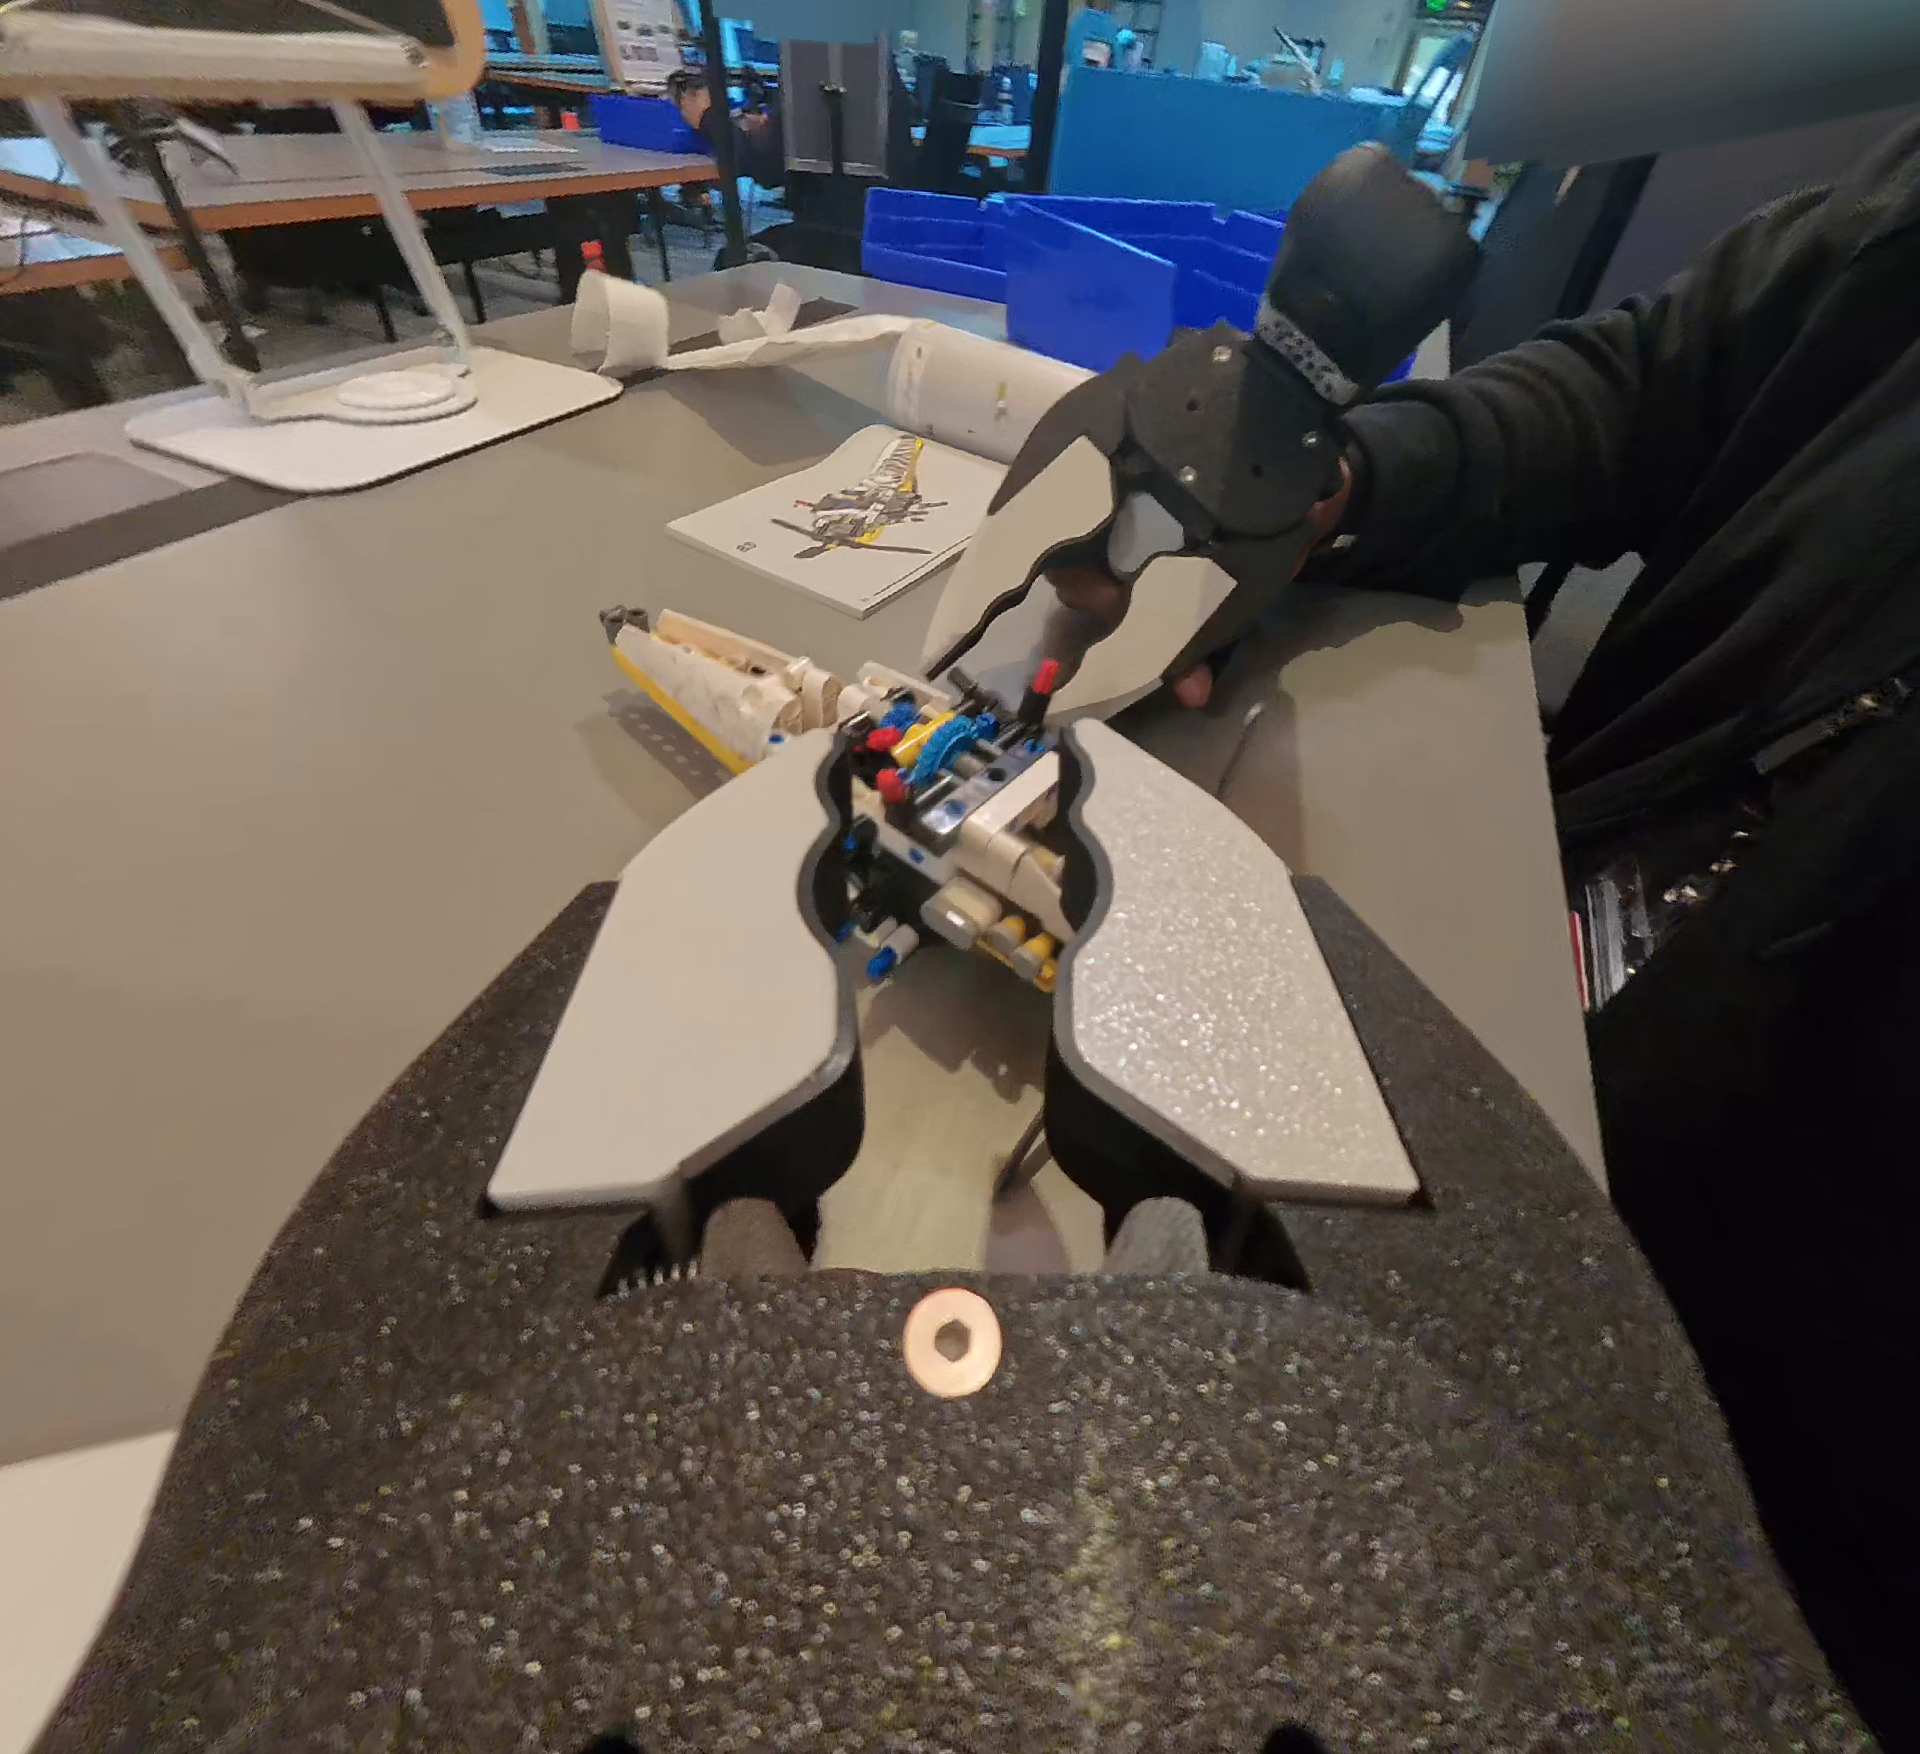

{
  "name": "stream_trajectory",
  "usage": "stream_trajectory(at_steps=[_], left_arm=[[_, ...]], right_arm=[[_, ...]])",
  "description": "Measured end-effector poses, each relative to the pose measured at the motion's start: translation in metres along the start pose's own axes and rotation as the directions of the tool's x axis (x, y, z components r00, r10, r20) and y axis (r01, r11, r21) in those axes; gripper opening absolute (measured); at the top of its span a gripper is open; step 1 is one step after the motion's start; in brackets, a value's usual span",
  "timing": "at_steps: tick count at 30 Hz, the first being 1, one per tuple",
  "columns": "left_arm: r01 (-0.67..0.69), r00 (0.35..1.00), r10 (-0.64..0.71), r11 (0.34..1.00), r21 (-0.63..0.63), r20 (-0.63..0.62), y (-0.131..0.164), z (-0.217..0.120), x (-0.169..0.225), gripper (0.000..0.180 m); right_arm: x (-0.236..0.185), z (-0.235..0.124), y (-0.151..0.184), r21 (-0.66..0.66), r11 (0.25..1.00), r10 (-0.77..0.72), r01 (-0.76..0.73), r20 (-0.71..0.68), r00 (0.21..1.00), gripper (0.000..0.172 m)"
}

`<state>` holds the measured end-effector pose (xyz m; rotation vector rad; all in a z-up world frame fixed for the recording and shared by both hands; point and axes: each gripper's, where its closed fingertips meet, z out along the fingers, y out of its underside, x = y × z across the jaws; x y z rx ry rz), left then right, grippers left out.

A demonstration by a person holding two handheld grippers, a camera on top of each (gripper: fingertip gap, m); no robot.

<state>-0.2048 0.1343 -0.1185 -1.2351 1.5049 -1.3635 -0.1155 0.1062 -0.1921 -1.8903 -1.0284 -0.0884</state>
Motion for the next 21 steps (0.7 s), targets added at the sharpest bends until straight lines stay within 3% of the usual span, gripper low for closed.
stream_trajectory(at_steps=[6,12,21], left_arm=[[-0.16,0.985,0.156,0.986,-0.055,-0.077,-0.018,0.009,0.005,0.037],[-0.055,0.989,0.055,0.998,0.001,-0.137,-0.017,0.018,-0.008,0.033],[-0.027,0.985,0.033,0.999,0.037,-0.167,-0.014,0.012,-0.005,0.027]], right_arm=[[-0.001,-0.01,-0.018,0.094,0.994,0.06,-0.063,0.034,0.998,0.034],[-0.004,-0.012,-0.023,0.133,0.986,0.09,-0.096,0.053,0.995,0.035],[-0.006,-0.011,-0.031,0.189,0.975,0.107,-0.121,0.082,0.991,0.036]])
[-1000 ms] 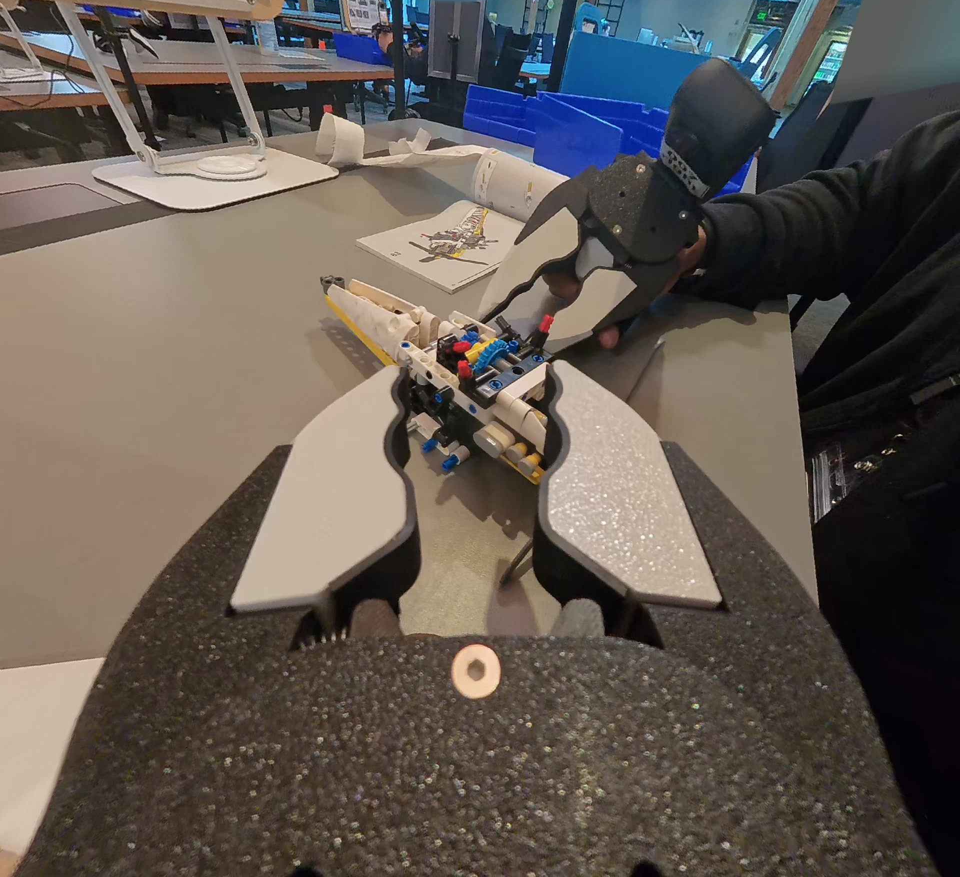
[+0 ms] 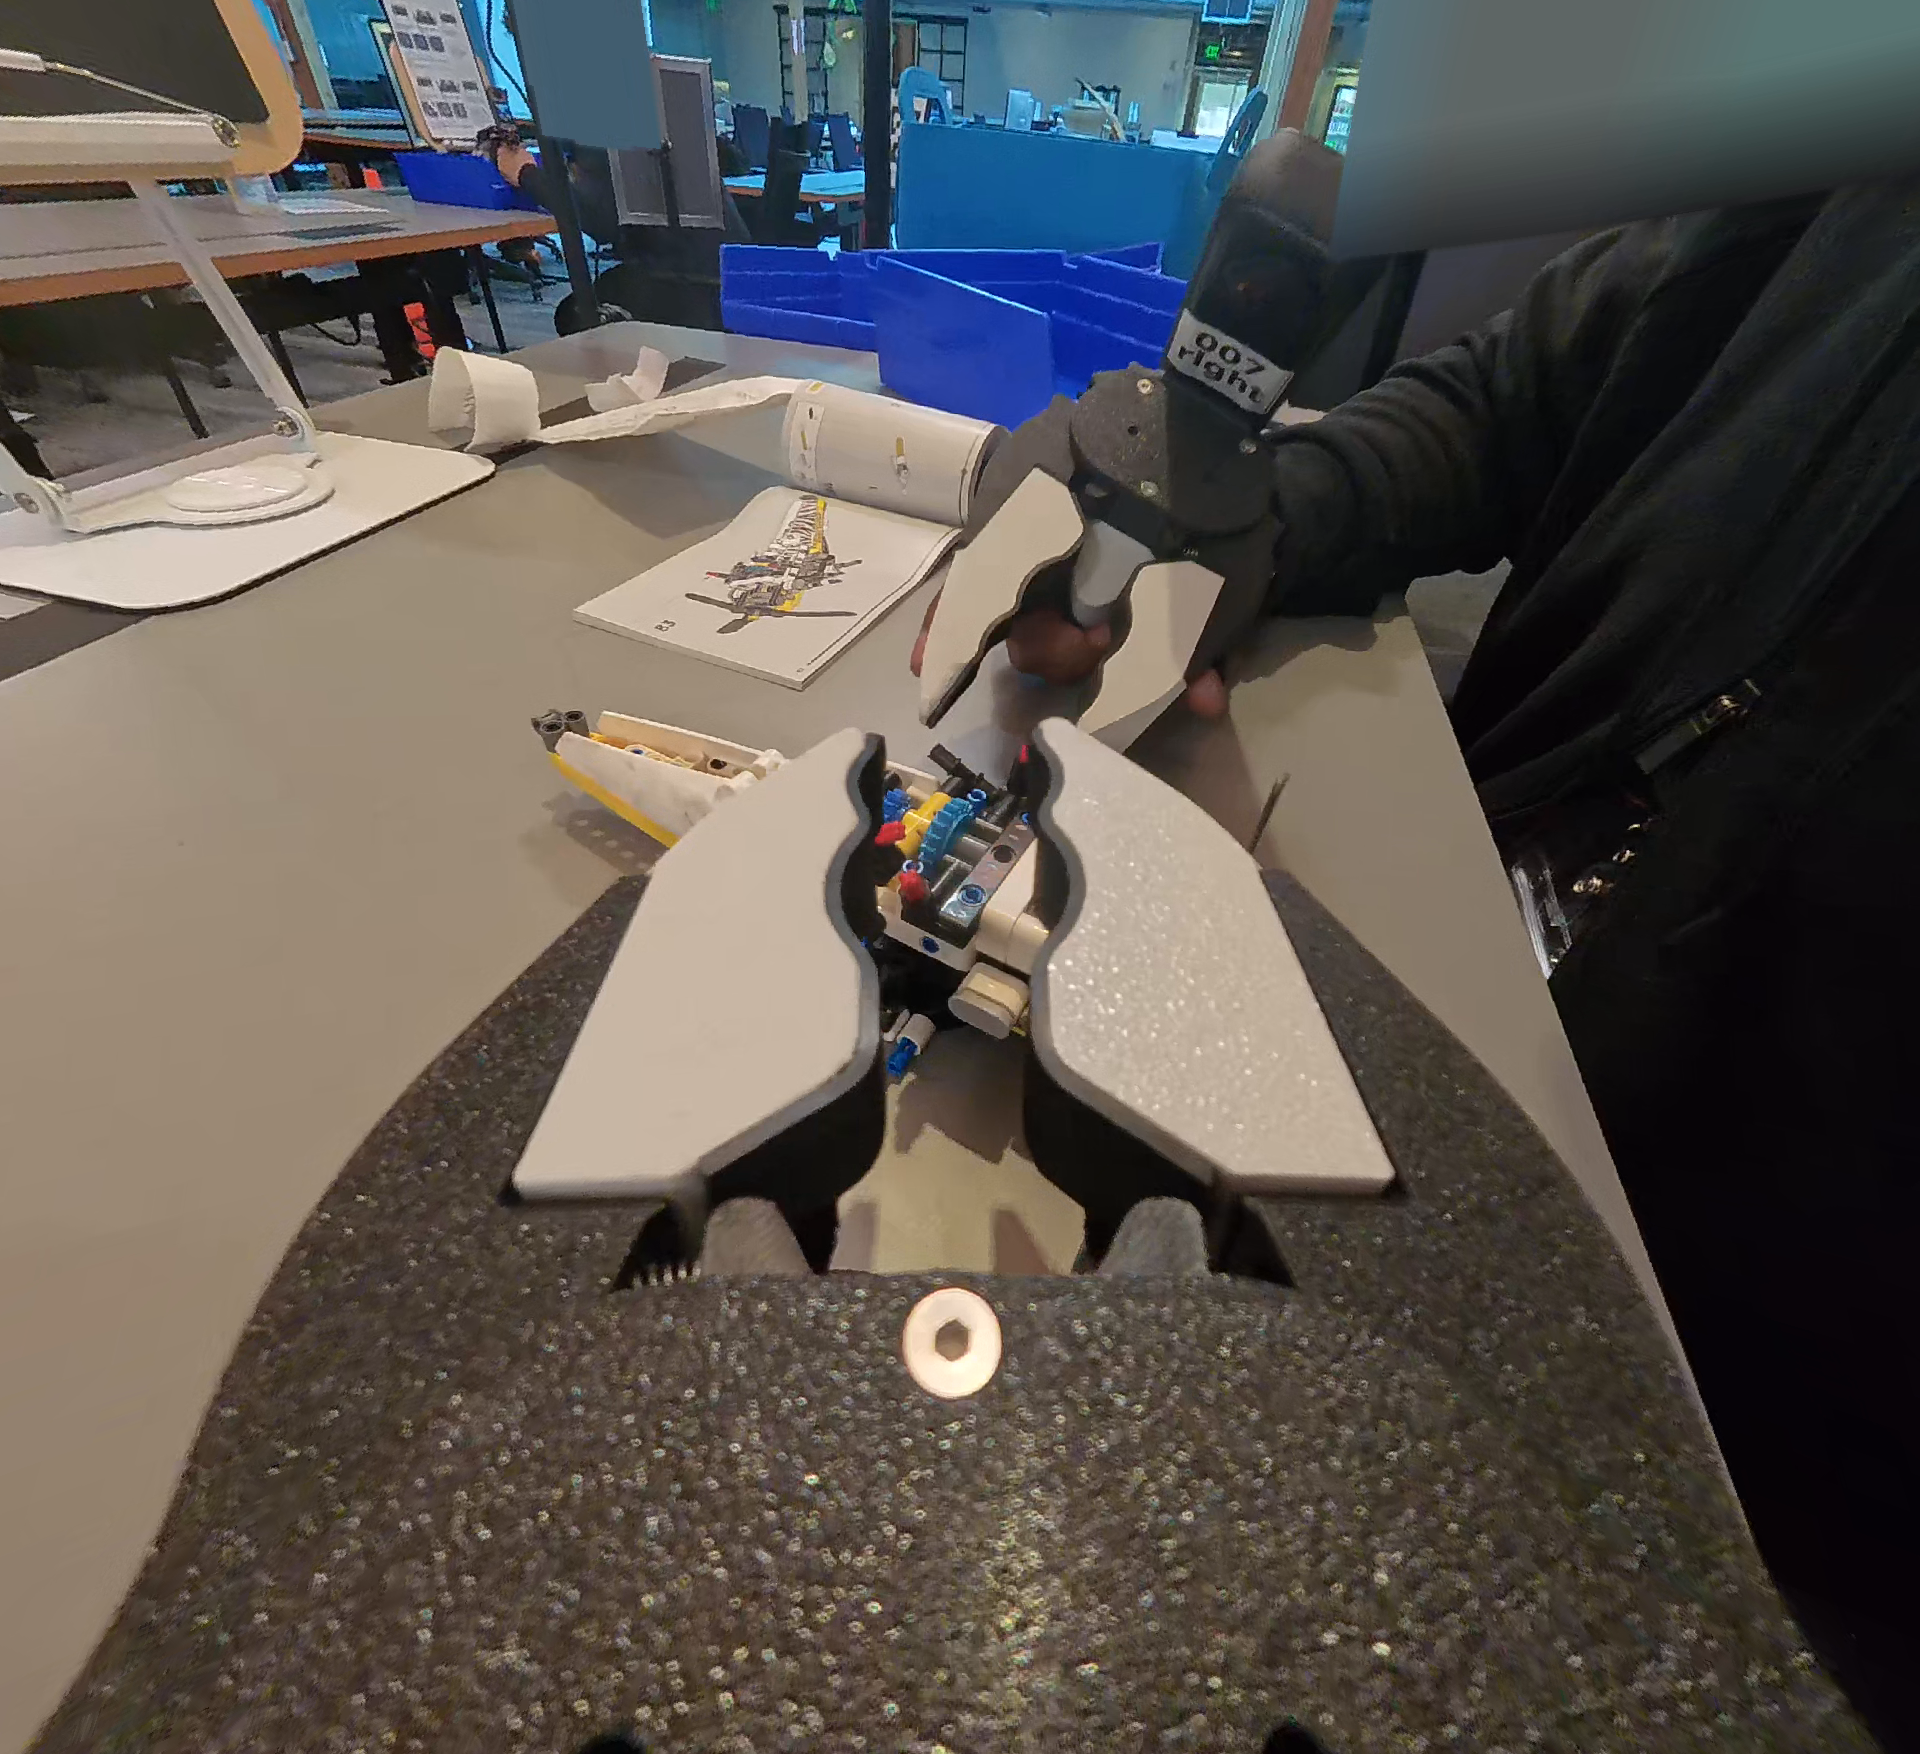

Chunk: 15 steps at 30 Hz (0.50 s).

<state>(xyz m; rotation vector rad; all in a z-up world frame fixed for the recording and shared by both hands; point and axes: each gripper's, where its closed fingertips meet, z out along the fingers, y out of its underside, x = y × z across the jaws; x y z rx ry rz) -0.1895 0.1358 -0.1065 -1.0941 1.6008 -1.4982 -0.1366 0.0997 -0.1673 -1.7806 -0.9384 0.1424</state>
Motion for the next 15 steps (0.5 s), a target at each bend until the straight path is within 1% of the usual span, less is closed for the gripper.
stream_trajectory(at_steps=[4,9,12,15], left_arm=[[0.004,1.0,-0.004,1.0,-0.002,-0.018,0.001,-0.001,0.001,0.023],[0.016,1.0,-0.017,0.996,-0.093,-0.015,0.015,0.004,-0.003,0.018],[0.071,0.997,-0.074,0.986,-0.151,-0.015,0.025,0.004,-0.005,0.016],[0.087,0.996,-0.09,0.977,-0.193,-0.008,0.033,0.005,-0.006,0.016]], right_arm=[[-0.002,0.0,-0.012,0.052,0.998,0.022,-0.023,0.016,1.0,0.037],[-0.004,0.004,-0.028,0.099,0.995,0.031,-0.035,0.035,0.999,0.038],[-0.007,0.008,-0.035,0.099,0.994,0.033,-0.038,0.053,0.998,0.037],[-0.008,0.011,-0.038,0.075,0.997,0.024,-0.027,0.044,0.999,0.036]])
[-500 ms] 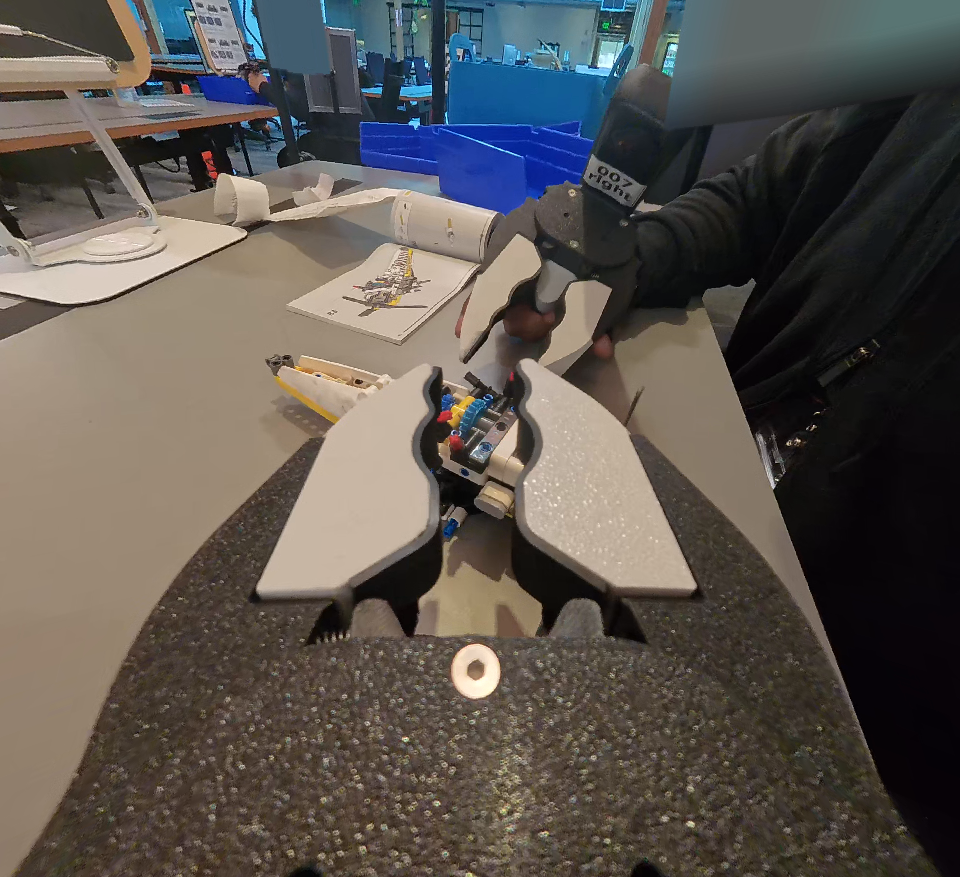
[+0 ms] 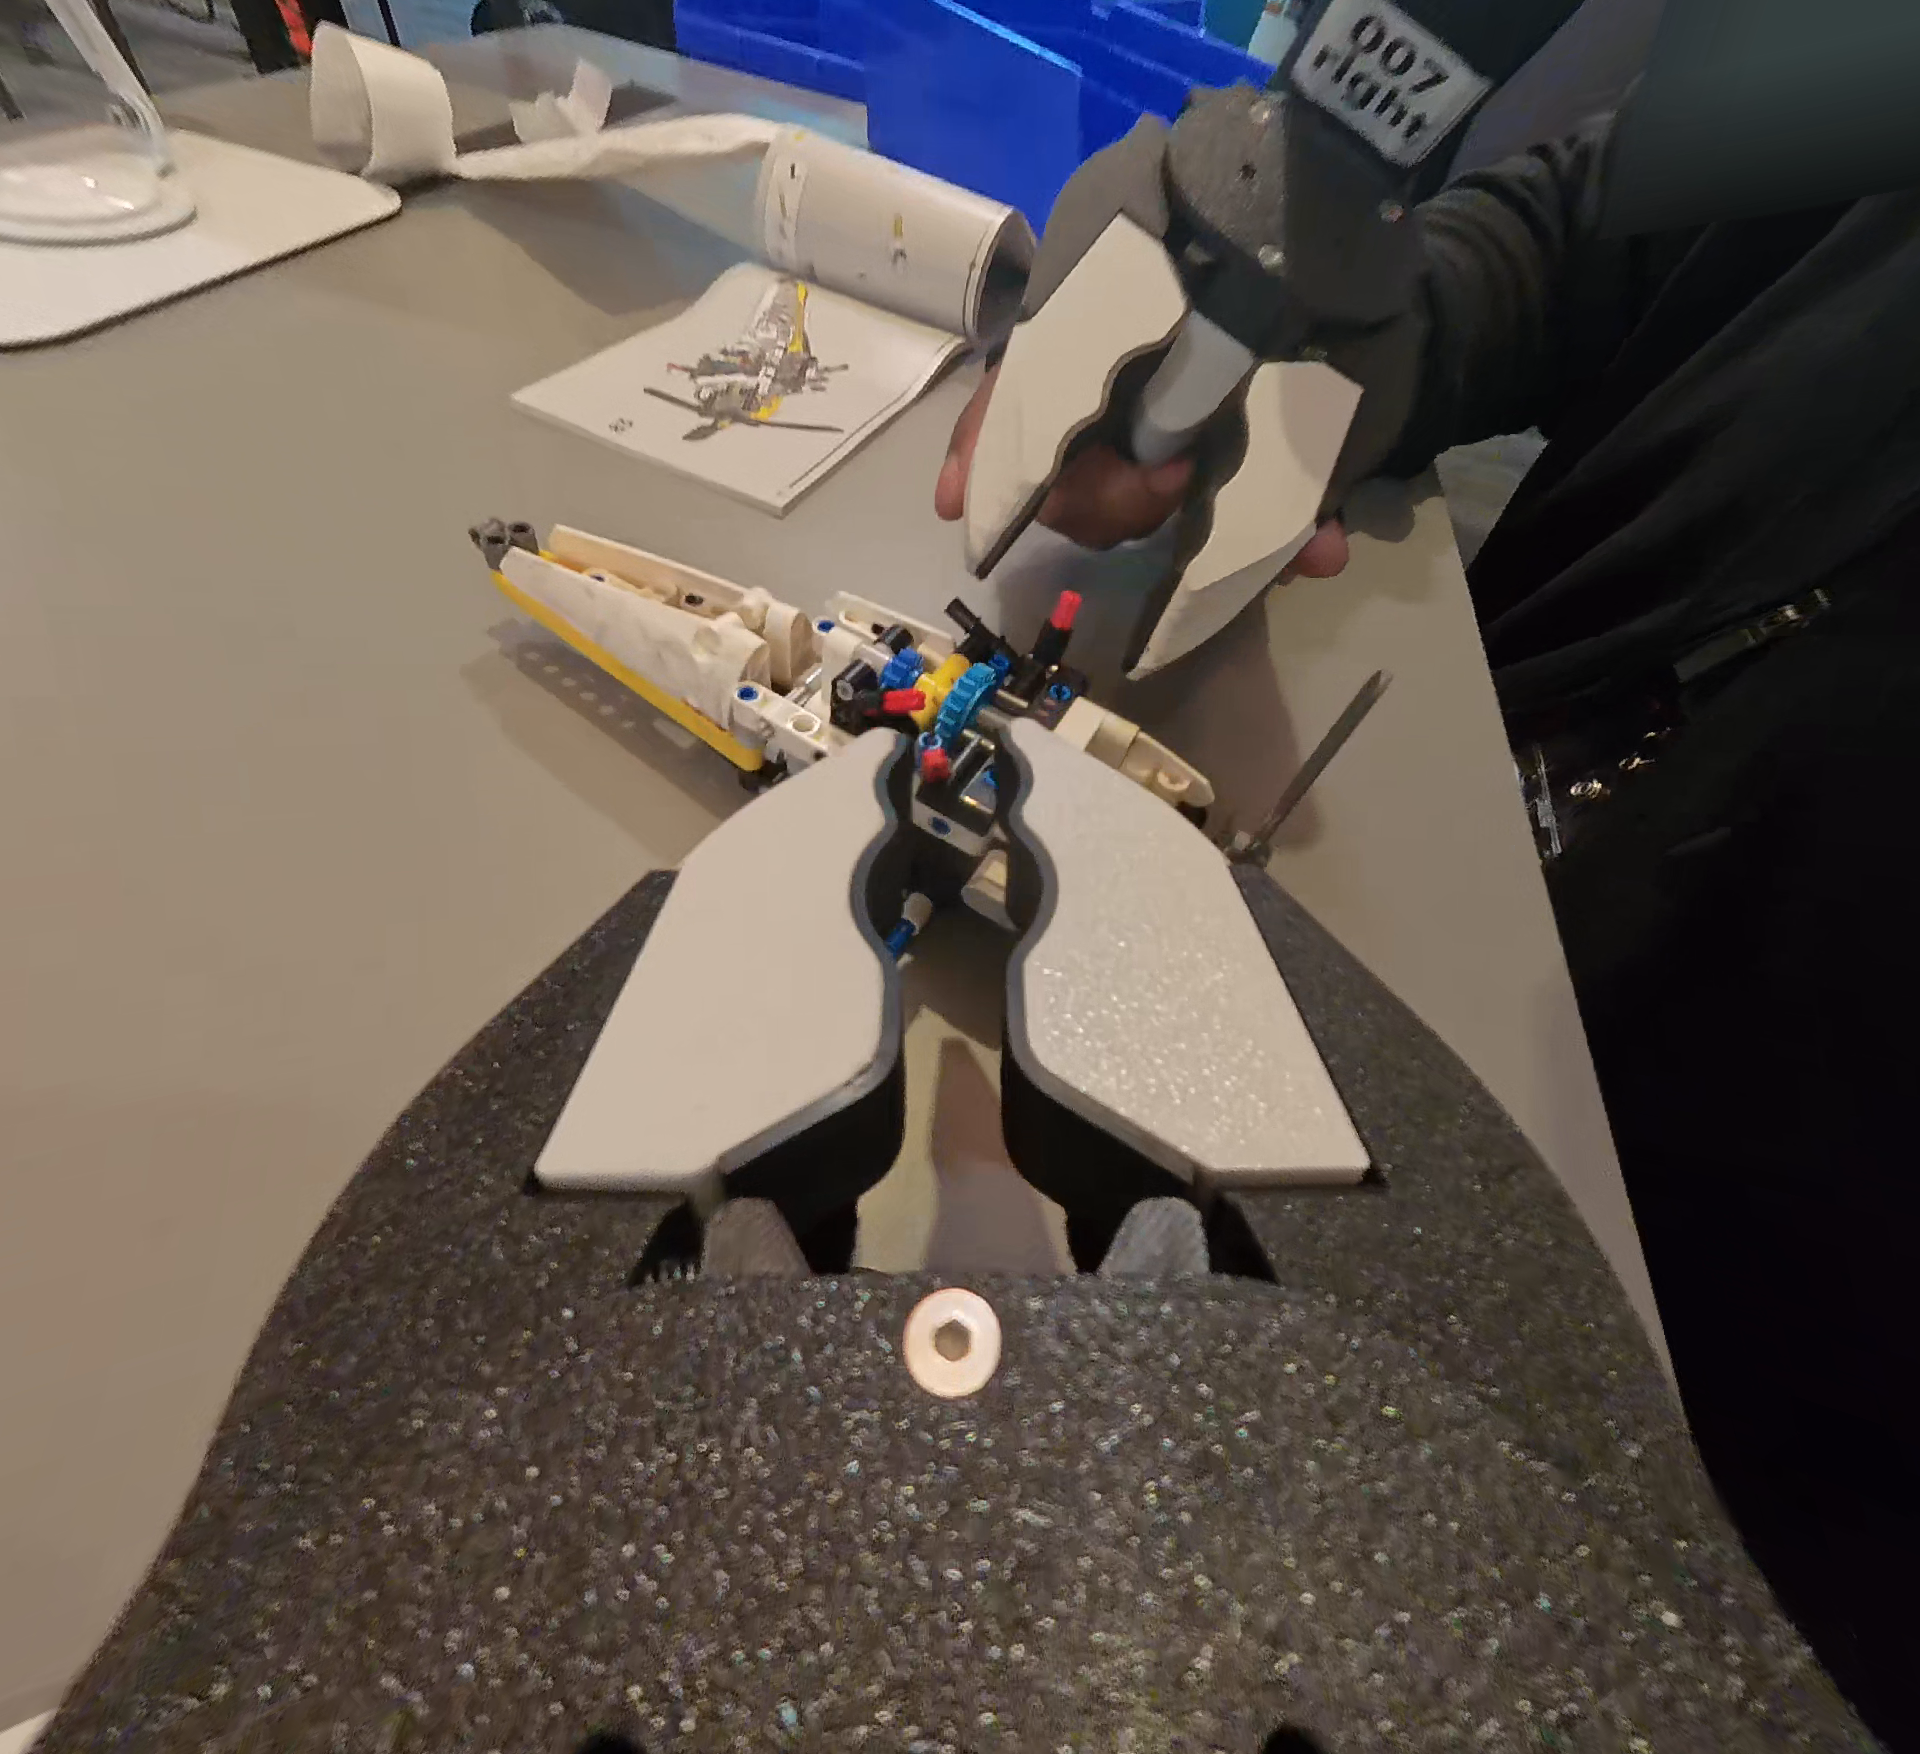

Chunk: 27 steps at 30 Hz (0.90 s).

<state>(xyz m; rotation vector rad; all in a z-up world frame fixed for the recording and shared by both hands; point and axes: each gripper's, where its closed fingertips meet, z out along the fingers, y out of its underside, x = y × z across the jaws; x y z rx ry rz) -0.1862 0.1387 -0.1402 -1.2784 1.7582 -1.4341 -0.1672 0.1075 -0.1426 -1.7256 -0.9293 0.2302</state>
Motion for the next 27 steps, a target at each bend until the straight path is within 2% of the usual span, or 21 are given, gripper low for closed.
stream_trajectory(at_steps=[7,15,21,27], left_arm=[[0.017,1.0,-0.016,0.998,-0.066,0.01,0.01,0.007,-0.003,0.015],[0.008,1.0,-0.007,0.998,-0.058,0.014,0.008,0.007,-0.003,0.008],[-0.001,1.0,0.003,0.998,-0.056,0.022,0.008,0.008,-0.004,0.008],[-0.006,0.999,0.008,0.999,-0.048,0.035,0.008,0.008,-0.004,0.008]], right_arm=[[0.001,0.006,0.001,-0.042,0.999,0.009,-0.009,-0.001,1.0,0.035],[0.001,0.009,0.003,-0.059,0.998,-0.009,0.009,0.014,1.0,0.034],[0.014,0.015,-0.005,-0.088,0.993,-0.073,0.082,0.094,0.993,0.033],[0.028,0.033,-0.005,-0.166,0.984,-0.031,0.061,0.183,0.983,0.034]])
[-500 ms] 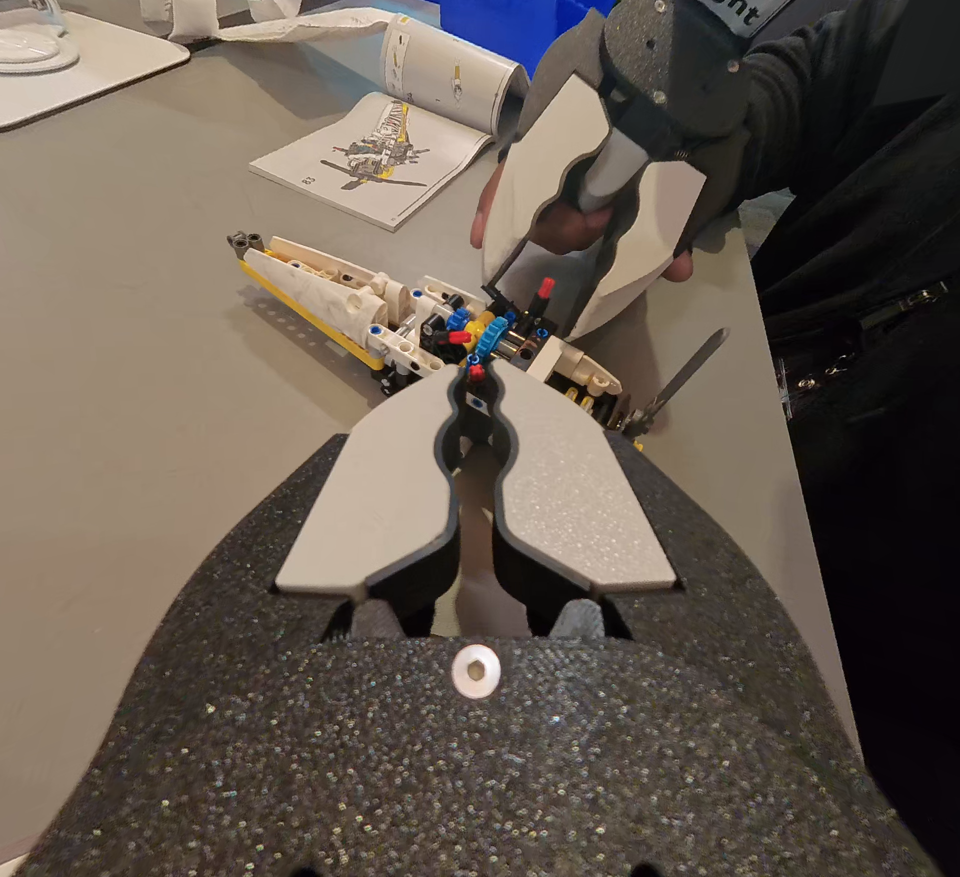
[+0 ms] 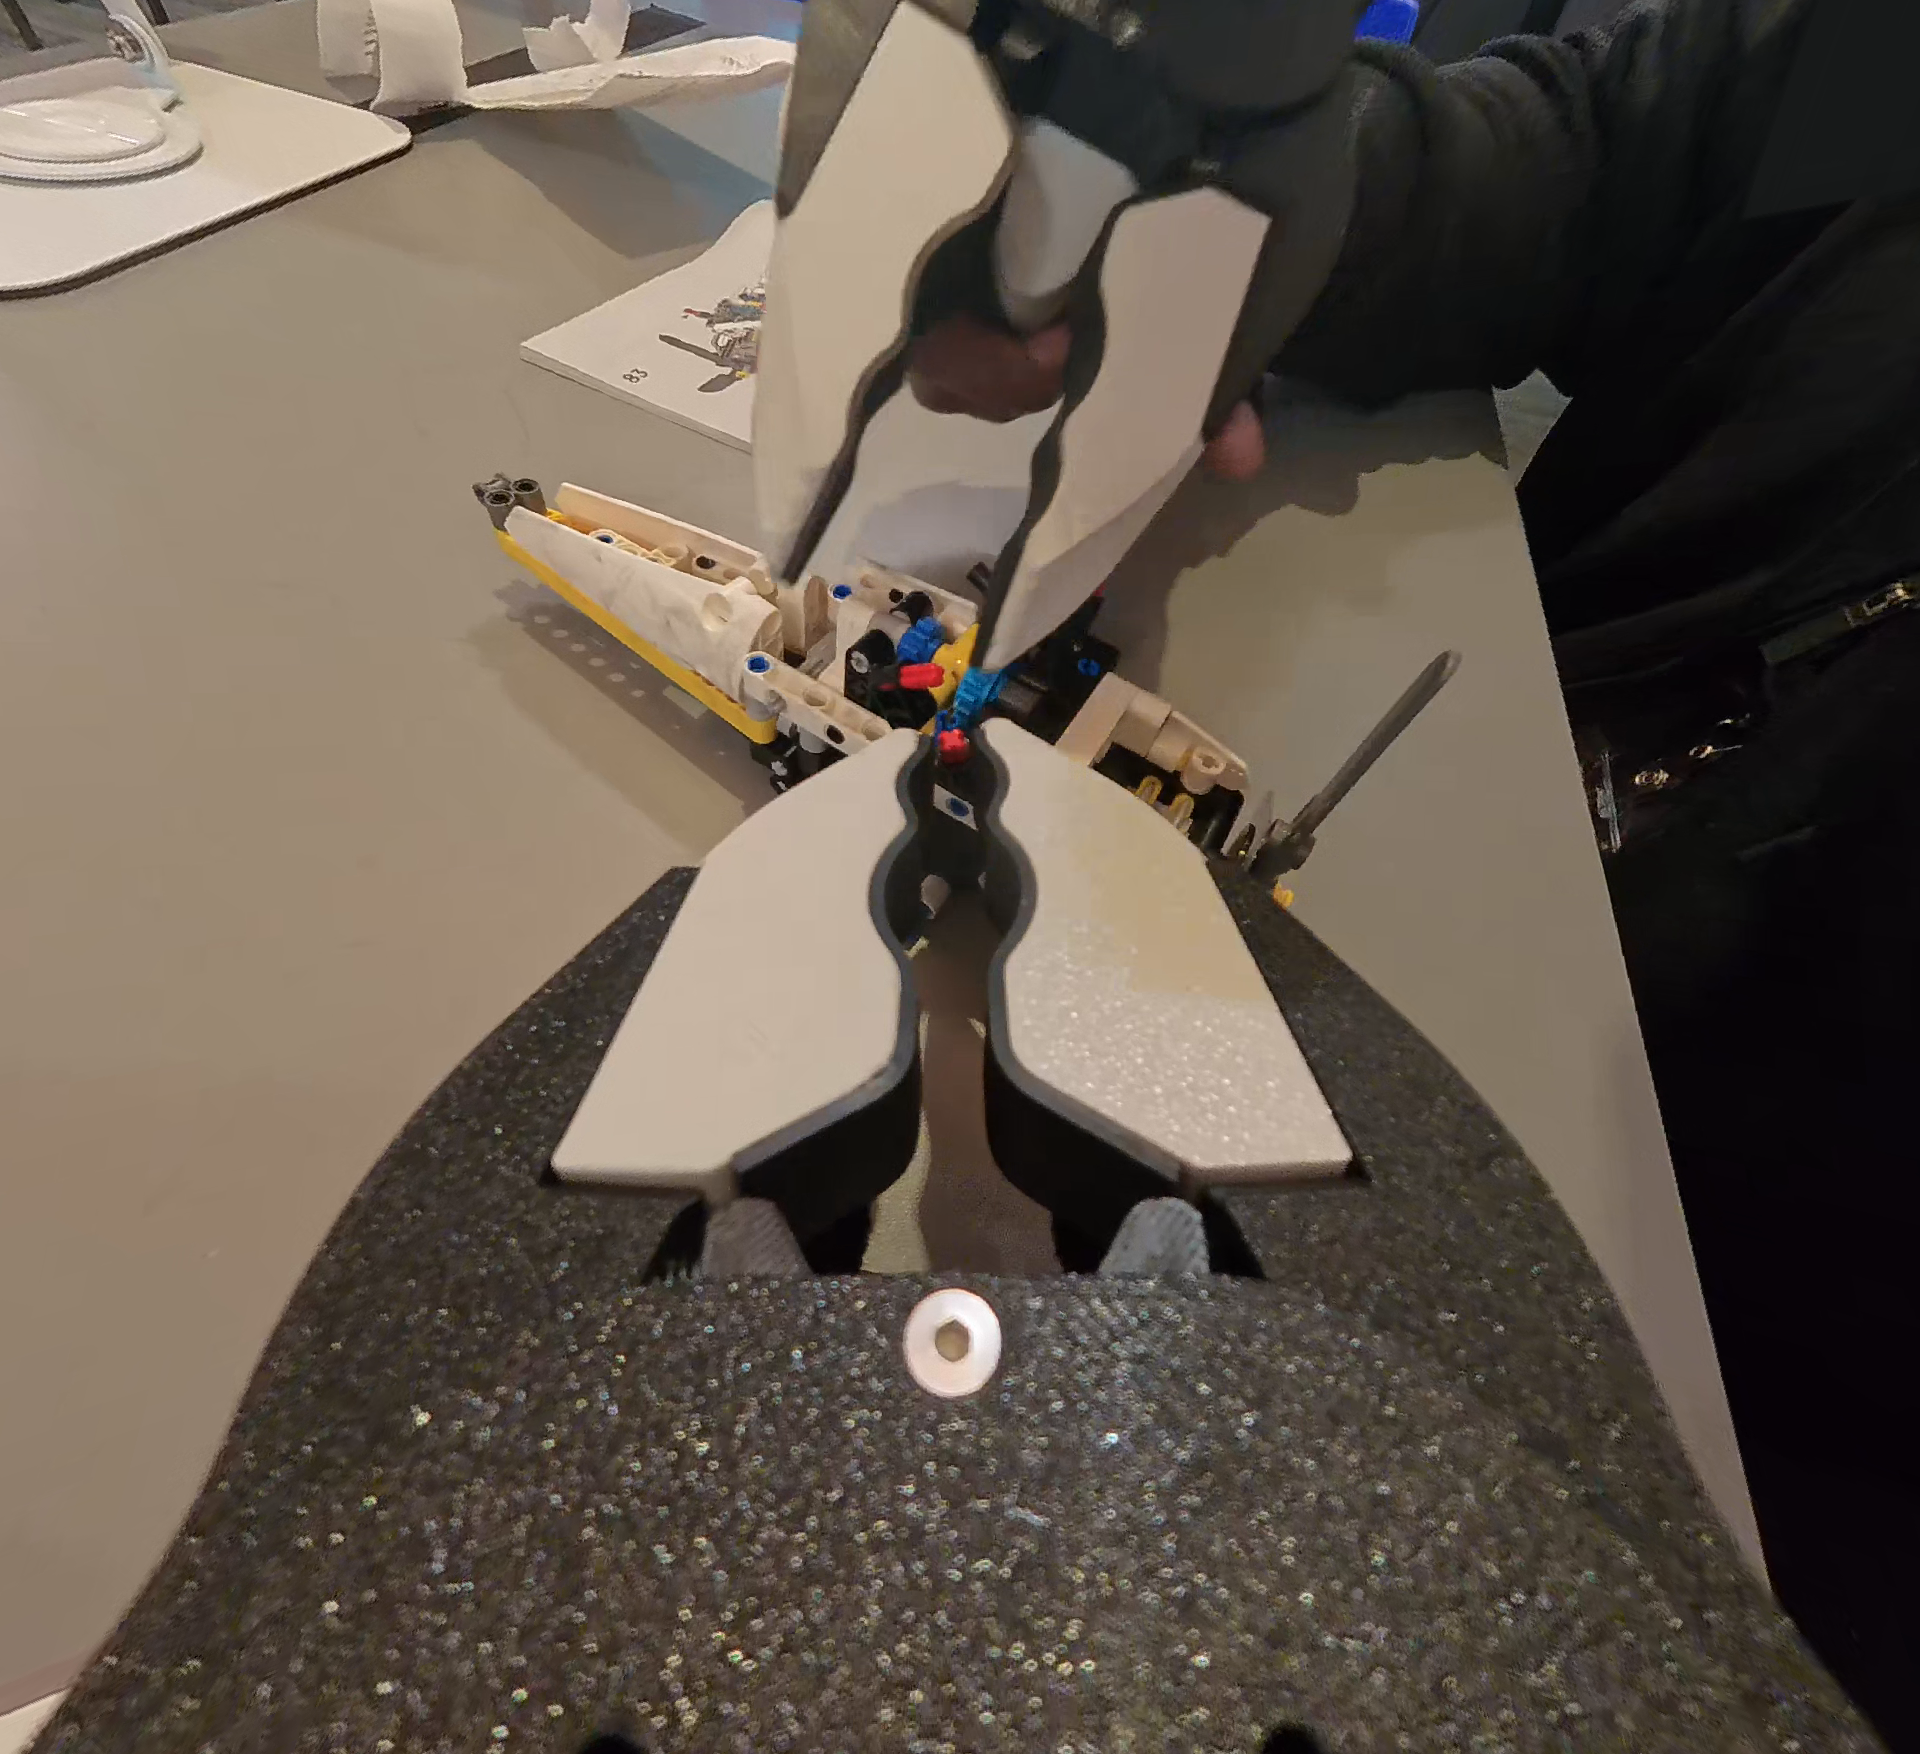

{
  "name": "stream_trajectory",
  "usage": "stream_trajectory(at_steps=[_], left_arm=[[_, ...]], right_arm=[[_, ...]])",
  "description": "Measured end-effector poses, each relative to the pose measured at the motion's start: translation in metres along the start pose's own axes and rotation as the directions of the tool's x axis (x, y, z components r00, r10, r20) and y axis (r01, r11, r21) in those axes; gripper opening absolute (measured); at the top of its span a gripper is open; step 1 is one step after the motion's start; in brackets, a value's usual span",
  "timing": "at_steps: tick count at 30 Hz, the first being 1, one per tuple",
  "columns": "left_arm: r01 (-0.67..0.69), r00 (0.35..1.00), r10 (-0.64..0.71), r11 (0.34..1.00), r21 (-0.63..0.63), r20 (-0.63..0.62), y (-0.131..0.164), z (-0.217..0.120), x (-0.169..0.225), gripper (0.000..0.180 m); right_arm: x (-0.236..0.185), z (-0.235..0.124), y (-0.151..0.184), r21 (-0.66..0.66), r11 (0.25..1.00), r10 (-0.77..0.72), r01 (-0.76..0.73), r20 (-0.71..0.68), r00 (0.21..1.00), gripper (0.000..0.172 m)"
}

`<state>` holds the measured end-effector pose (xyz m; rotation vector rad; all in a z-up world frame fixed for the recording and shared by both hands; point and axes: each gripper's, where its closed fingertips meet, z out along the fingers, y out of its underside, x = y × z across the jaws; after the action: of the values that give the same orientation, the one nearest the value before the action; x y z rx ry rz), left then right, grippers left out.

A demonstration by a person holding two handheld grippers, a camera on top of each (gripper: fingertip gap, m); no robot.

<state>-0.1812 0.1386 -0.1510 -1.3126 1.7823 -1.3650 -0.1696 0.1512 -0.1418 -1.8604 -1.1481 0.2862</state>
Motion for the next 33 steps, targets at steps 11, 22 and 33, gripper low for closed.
stream_trajectory(at_steps=[11,22,33], left_arm=[[-0.008,1.0,0.008,1.0,0.004,0.019,0.0,-0.001,-0.002,0.008],[-0.022,1.0,0.022,1.0,0.008,0.002,0.001,0.0,0.003,0.007],[-0.013,1.0,0.013,1.0,0.016,0.008,-0.001,0.001,0.001,0.007]], right_arm=[[0.011,0.011,0.011,-0.05,0.981,0.191,-0.188,0.048,0.981,0.041],[0.009,-0.004,-0.003,0.053,0.971,0.23,-0.235,0.095,0.969,0.03],[-0.027,0.009,0.002,-0.059,0.998,0.041,-0.034,0.121,0.992,0.018]])
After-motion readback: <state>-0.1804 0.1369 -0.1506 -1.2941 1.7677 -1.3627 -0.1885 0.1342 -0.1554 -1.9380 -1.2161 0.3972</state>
